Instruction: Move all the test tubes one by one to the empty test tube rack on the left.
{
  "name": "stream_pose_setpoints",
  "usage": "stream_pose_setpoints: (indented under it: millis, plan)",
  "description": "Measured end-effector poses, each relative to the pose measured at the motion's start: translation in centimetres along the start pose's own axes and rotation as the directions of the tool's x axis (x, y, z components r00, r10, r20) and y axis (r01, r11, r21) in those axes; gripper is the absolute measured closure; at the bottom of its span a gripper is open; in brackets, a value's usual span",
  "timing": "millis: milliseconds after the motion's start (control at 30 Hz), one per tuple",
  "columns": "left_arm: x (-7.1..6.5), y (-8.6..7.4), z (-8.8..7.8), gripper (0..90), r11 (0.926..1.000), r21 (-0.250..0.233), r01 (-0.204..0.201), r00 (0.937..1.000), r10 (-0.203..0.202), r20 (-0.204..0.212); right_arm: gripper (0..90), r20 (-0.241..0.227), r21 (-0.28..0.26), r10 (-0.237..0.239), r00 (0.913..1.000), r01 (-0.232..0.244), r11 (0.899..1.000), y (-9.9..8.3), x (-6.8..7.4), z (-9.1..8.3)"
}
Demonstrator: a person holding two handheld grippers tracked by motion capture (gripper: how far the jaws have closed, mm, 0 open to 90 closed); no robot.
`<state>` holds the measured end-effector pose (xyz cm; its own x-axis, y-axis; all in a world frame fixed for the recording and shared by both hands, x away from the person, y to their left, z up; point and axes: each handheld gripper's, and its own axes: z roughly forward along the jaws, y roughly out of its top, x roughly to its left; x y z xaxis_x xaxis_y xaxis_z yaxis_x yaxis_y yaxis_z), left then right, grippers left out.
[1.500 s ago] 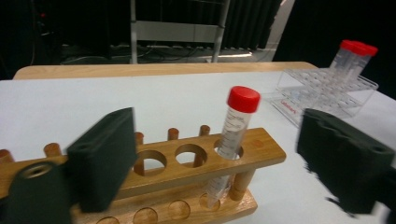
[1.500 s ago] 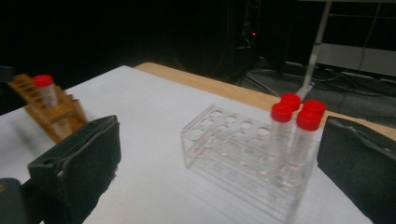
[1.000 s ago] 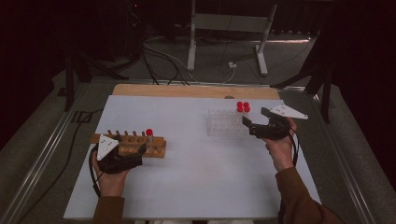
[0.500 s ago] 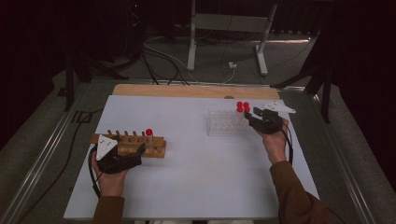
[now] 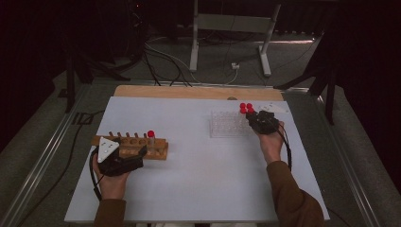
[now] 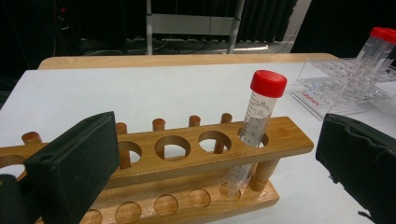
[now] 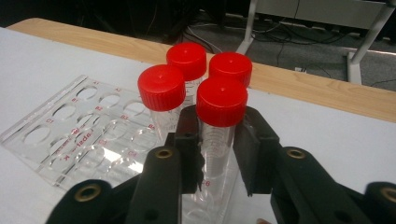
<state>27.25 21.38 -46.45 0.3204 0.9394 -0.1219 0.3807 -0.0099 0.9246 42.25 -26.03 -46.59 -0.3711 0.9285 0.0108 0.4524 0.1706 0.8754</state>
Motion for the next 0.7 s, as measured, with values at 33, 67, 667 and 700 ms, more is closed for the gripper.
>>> stream_pose_setpoints:
  millis: [33, 67, 667, 700]
  plan:
    - [0.0, 0.0, 0.0, 0.6, 1.0000, 0.000, 0.000, 1.0000, 0.000, -0.001, 74.0, 0.000, -0.001, 0.002, 1.0000, -0.002, 1.000, 0.0, 0.0, 0.0]
    - [0.0, 0.0, 0.0, 0.5, 1.0000, 0.000, 0.001, 1.0000, -0.001, 0.000, 74.1, 0.002, -0.002, 0.001, 1.0000, -0.001, 1.000, 0.0, 0.1, 0.0]
    - [0.1, -0.1, 0.0, 0.6, 1.0000, 0.003, -0.002, 1.0000, 0.002, -0.003, 74.6, -0.011, -0.092, 0.007, 0.9999, -0.008, 0.996, 2.1, -0.1, -2.6]
    - [0.1, -0.1, 0.0, 0.6, 1.0000, 0.004, -0.003, 1.0000, 0.003, -0.002, 74.6, -0.011, -0.100, 0.002, 0.9999, -0.003, 0.995, 2.4, -0.1, -2.9]
